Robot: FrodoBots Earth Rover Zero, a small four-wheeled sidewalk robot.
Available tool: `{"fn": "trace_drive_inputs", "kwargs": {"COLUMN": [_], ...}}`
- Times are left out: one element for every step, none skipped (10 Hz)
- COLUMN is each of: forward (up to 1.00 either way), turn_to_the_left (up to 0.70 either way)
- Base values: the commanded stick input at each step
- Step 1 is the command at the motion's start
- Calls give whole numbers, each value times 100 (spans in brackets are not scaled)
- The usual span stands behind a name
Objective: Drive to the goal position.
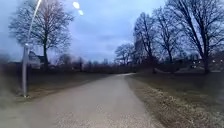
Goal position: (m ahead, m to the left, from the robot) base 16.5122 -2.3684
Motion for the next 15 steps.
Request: {"fn": "trace_drive_inputs", "kwargs": {"forward": [70, 70, 70, 70, 70, 70, 70, 70, 70, 70, 70, 70, 70, 70, 70], "turn_to_the_left": [0, 0, 0, 0, 0, 0, 0, 0, 0, 0, 0, 0, 0, 0, 0]}}
